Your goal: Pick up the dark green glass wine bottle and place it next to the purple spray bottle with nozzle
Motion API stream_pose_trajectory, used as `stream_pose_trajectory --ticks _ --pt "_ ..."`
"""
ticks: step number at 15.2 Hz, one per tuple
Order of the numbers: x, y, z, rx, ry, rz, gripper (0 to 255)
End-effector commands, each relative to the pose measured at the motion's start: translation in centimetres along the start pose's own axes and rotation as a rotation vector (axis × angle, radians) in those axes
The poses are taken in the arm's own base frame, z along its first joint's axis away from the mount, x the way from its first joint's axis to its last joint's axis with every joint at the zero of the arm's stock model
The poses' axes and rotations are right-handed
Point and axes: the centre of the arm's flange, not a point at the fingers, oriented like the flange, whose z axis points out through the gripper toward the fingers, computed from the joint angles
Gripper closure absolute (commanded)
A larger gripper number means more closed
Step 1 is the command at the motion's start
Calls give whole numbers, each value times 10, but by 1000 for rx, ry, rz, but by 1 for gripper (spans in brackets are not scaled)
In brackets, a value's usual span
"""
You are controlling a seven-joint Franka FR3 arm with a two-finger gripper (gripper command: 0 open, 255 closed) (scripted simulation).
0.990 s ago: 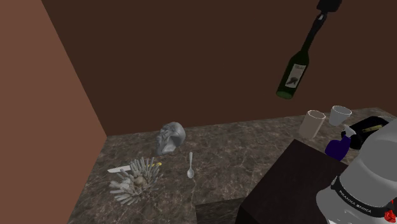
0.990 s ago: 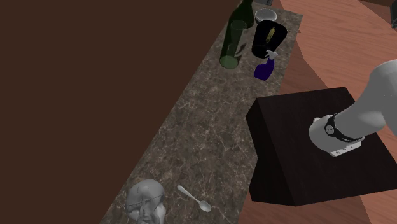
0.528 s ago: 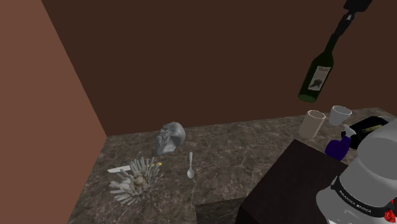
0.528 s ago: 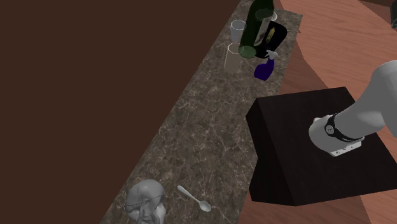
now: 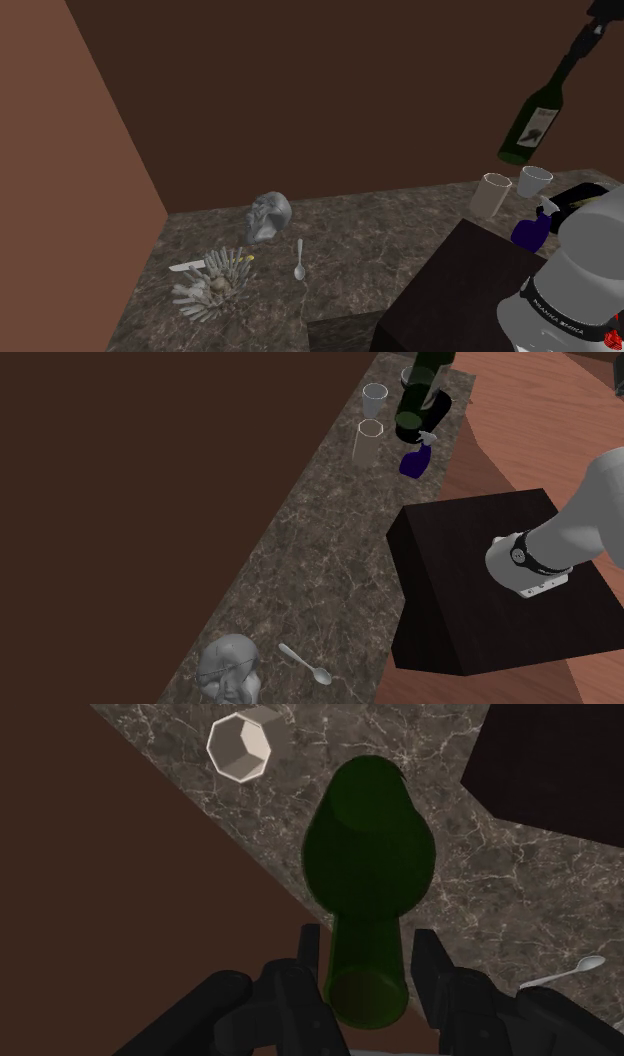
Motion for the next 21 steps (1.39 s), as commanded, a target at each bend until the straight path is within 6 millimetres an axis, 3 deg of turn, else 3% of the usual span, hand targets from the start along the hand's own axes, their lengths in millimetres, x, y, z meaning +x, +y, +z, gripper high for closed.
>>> stream_pose_trajectory --ticks 1,5,21 --pt "-26 11 -7 -1 0 -2 255" --pt "-68 27 -13 -1 0 -2 255" --pt "-82 22 70 -1 0 -2 255"
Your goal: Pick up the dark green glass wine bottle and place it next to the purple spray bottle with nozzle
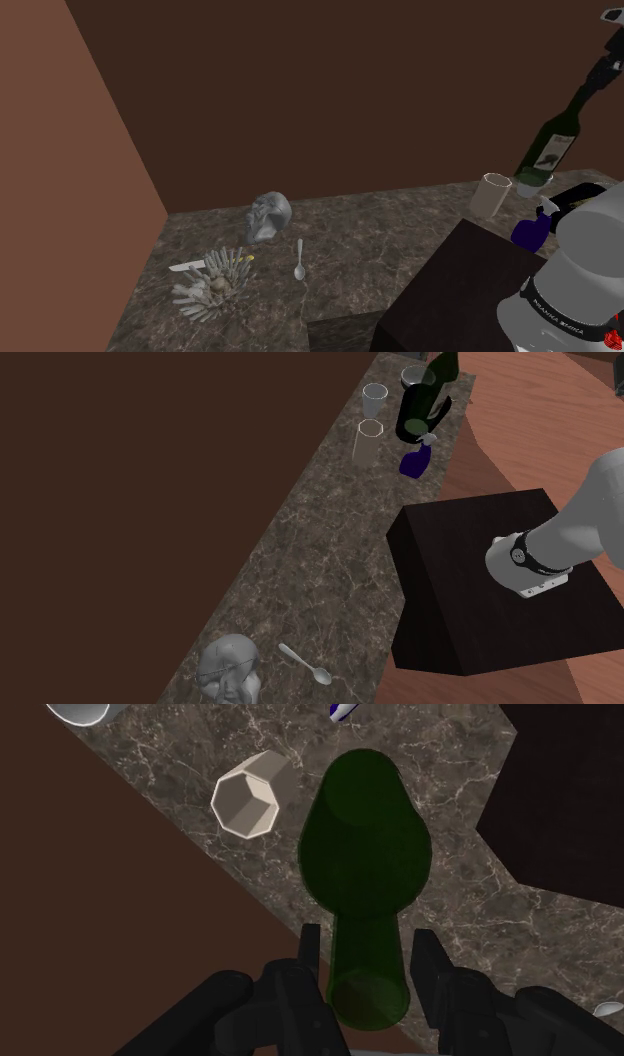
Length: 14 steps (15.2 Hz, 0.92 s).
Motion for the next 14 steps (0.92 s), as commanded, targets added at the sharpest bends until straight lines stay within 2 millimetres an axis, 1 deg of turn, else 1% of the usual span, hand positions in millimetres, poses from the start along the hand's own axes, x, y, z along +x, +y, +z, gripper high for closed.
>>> stream_pose_trajectory --ticks 1,14 --pt "0 -1 11 -1 0 0 255" --pt "-12 -5 79 -1 0 0 255"
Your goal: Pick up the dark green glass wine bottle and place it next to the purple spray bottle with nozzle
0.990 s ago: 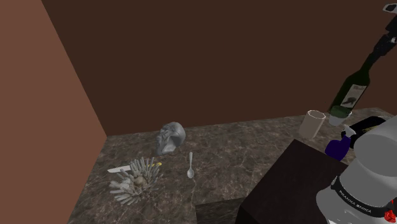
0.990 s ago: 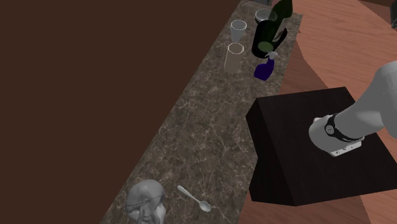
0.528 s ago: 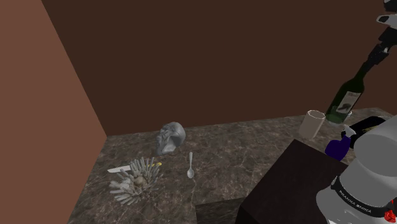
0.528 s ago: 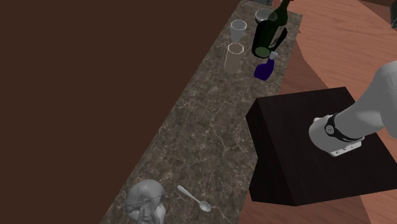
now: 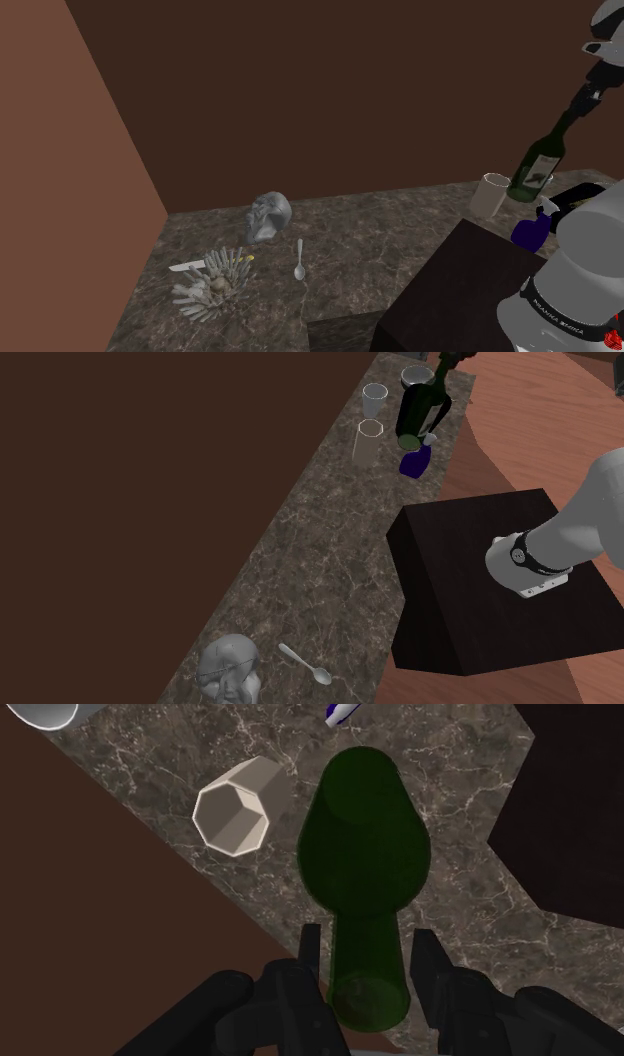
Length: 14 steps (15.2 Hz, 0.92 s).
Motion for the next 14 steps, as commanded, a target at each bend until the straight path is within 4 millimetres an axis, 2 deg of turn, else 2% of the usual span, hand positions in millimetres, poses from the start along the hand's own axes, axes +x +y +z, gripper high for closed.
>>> stream_pose_trajectory --ticks 1,14 --pt "-2 -1 11 -1 0 0 255" --pt "-14 -5 79 -1 0 0 255"
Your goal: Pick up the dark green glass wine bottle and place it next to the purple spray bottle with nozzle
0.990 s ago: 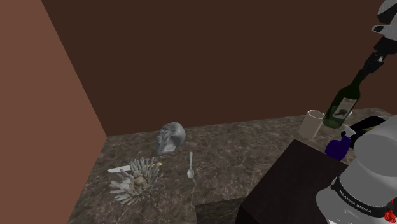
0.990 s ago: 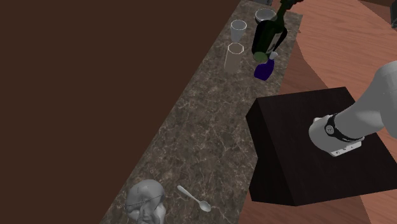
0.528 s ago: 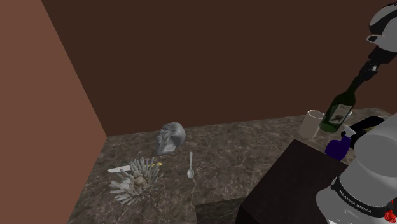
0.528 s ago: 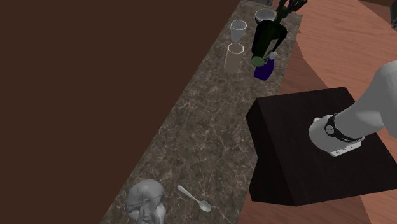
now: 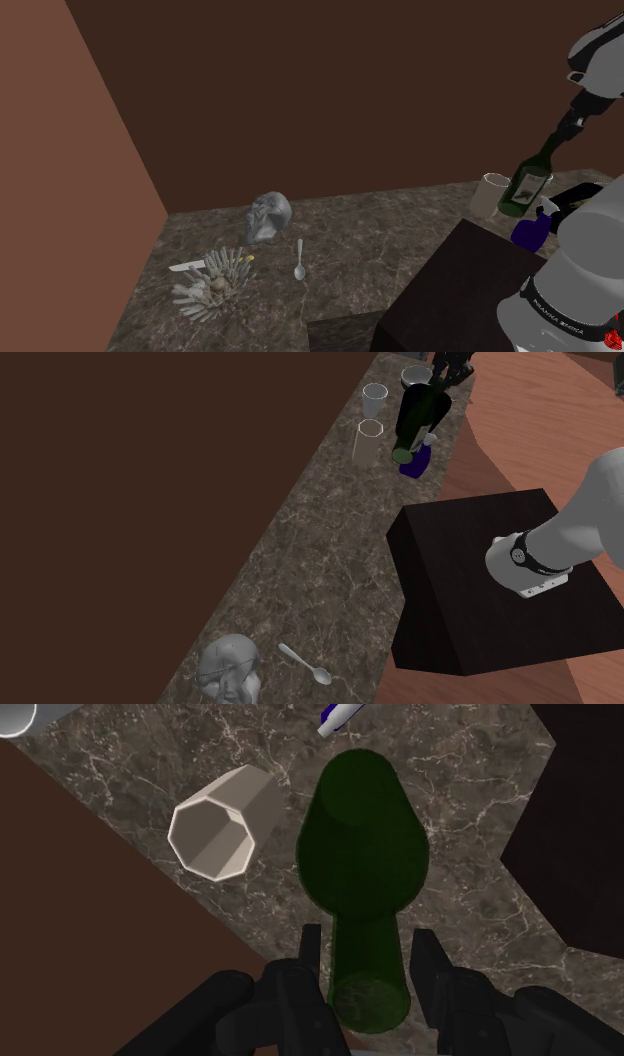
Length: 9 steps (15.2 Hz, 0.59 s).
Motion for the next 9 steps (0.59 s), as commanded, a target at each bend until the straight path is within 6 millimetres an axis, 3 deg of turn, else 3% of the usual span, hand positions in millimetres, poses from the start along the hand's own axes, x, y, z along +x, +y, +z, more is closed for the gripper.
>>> stream_pose_trajectory --ticks 1,9 --pt "-1 0 10 -1 0 0 255" --pt "-8 -3 52 -1 0 0 255"
